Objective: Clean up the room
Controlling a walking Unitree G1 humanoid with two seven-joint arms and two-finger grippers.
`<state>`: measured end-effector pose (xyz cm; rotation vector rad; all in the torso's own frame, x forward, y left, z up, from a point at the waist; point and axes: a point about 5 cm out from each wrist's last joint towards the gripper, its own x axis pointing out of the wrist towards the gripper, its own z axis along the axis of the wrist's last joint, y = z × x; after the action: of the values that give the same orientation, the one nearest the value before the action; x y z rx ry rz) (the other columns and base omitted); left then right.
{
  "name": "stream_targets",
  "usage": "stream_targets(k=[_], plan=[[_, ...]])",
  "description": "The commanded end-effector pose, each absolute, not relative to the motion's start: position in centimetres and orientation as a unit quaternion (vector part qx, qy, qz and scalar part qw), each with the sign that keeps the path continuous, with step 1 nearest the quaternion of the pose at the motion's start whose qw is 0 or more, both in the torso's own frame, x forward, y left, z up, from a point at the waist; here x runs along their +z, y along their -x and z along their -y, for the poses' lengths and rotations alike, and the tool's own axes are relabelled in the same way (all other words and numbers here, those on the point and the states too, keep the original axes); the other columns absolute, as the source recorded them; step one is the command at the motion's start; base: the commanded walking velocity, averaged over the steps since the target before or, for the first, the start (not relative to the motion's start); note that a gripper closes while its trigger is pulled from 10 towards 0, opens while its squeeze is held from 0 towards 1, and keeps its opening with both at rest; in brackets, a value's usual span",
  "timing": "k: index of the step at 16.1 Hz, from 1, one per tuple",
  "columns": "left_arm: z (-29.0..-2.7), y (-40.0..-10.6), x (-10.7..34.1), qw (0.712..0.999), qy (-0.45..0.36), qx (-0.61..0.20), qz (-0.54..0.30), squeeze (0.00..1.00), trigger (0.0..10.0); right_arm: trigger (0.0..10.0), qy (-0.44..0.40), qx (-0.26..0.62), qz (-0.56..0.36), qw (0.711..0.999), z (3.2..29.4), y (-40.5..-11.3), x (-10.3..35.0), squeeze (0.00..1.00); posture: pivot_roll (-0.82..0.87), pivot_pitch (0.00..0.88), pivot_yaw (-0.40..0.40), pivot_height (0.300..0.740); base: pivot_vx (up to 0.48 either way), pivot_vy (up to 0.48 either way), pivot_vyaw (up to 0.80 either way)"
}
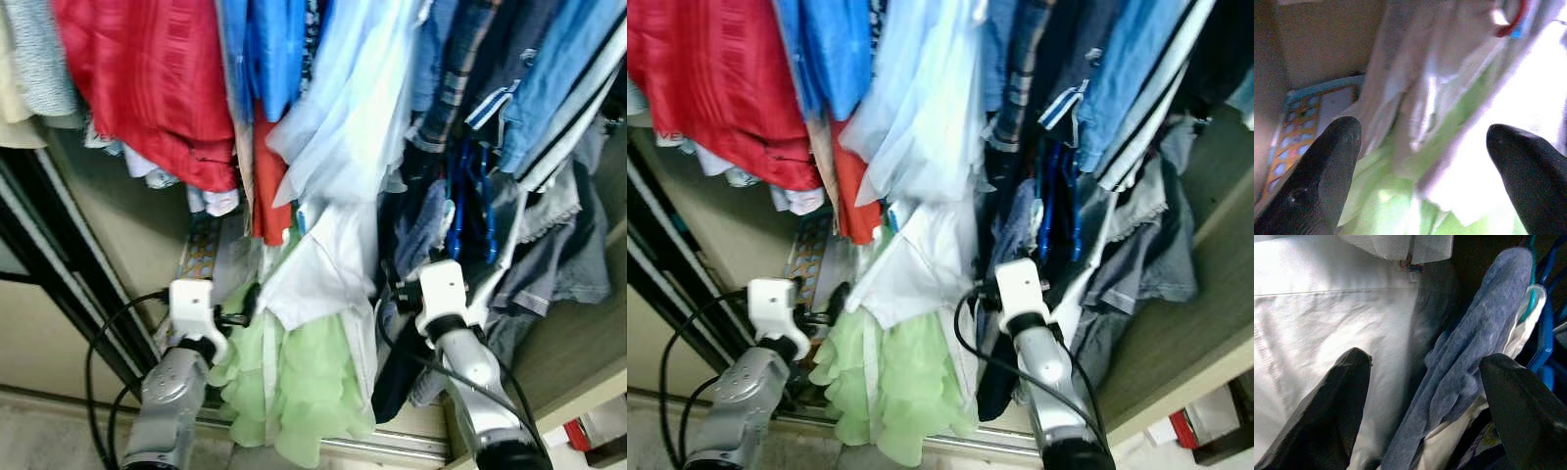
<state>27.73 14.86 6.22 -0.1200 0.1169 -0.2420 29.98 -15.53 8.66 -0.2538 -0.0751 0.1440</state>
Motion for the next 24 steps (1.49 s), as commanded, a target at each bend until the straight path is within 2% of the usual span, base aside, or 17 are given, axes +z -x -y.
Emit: stream_targets(k=[1, 7, 11, 17, 21, 24], plan=[[-14.8, -27.8, 6.1, 0.990, 0.050, -0.120, -0.060, 0.00, 10.0, 10.0, 0.138, 0.074, 0.041, 0.987, 15.1, -30.3, 8.8, 0.00, 0.04, 0.000, -0.003, 0.740, 0.000, 0.000, 0.80], [-13.8, -26.1, 5.9, 0.988, 0.044, -0.129, -0.067, 0.00, 10.0, 10.0, 0.128, 0.084, 0.033, 0.988, 14.5, -30.0, 8.3, 0.00, 0.08, 0.000, -0.020, 0.740, 0.000, 0.000, 0.80], [-15.1, -25.7, 6.3, 0.992, 0.037, -0.101, -0.062, 0.00, 10.0, 10.0, 0.121, 0.086, 0.027, 0.989, 14.4, -29.8, 8.1, 0.00, 0.08, 0.018, -0.019, 0.740, 0.000, 0.000, 0.80], [-15.3, -24.9, 6.7, 0.994, 0.011, -0.091, -0.055, 0.00, 10.0, 10.0, 0.114, 0.079, 0.018, 0.990, 15.7, -27.7, 7.4, 0.00, 0.08, 0.020, -0.024, 0.740, 0.000, 0.000, 0.00], [-16.7, -22.5, 7.3, 0.997, -0.001, -0.058, -0.048, 0.00, 10.0, 10.0, 0.130, 0.075, 0.022, 0.988, 17.1, -24.7, 7.7, 0.00, 0.09, 0.026, -0.027, 0.740, 0.000, 0.000, 0.00], [-17.0, -22.0, 6.6, 0.997, -0.004, -0.052, -0.064, 0.00, 10.0, 10.0, 0.150, 0.070, 0.012, 0.986, 17.0, -24.8, 7.2, 0.00, 0.09, 0.027, -0.023, 0.740, 0.000, 0.000, 0.53]])
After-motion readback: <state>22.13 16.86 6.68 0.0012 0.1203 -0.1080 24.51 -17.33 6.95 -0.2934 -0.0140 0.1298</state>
